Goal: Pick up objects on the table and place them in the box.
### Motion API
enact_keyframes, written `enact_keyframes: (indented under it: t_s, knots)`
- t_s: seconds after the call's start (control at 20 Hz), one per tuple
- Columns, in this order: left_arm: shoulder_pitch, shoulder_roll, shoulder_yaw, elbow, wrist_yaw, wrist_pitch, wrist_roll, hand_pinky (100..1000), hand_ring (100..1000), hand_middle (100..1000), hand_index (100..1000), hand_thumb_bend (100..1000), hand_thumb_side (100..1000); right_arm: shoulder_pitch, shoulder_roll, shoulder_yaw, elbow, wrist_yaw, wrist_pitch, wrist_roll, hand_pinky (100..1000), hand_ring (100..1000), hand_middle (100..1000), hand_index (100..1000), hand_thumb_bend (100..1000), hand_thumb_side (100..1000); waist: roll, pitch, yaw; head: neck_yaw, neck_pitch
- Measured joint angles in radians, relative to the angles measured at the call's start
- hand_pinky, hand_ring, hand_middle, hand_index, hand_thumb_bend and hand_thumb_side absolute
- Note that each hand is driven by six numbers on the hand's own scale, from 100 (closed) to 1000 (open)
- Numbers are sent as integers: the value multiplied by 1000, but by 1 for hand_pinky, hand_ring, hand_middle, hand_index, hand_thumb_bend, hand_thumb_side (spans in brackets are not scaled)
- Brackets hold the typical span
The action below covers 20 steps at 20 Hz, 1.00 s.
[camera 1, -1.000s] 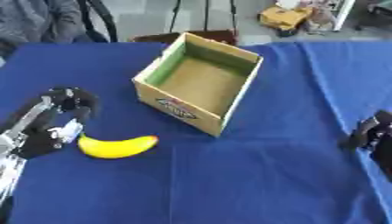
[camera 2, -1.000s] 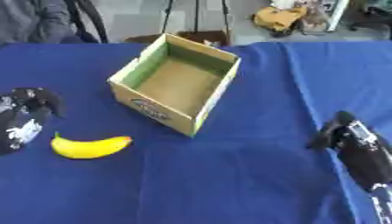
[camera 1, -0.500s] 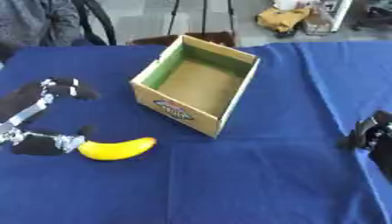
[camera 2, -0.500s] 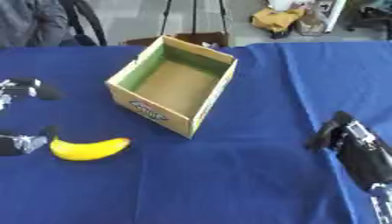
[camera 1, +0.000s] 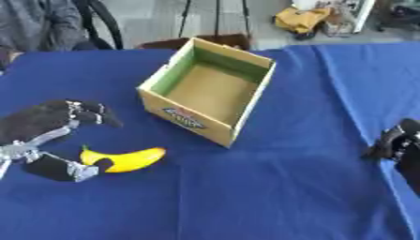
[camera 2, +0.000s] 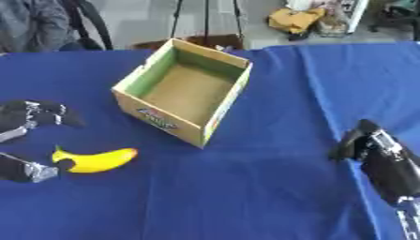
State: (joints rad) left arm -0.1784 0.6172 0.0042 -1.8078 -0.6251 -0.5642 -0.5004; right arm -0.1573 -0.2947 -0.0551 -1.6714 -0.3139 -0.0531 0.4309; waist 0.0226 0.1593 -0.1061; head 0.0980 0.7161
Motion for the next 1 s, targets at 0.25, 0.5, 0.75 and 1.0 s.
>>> enact_keyframes:
  t_s: [0.25,0.5,0.75,1.0]
  knots:
    - [-9,0,-20,43,3,-6,-11,644,659,645,788,224,628,0,0,0,0,0,0,1,515,374,314,499,100,793,0,0,-3,-1,0]
    - [-15,0,-20,70,-4,3,-18,626,643,602,784,252,670,0,0,0,0,1,0,1,515,374,314,499,100,795,2,0,-5,-3,0]
    - [-15,0,-20,81,-46,15,-7,622,612,604,785,258,722,0,0,0,0,3,0,2,515,374,313,499,100,795,5,0,-5,-3,0]
    - [-15,-1,-26,96,-84,21,4,620,614,606,787,257,759,0,0,0,0,4,0,2,515,374,313,499,100,795,5,0,-5,-3,0]
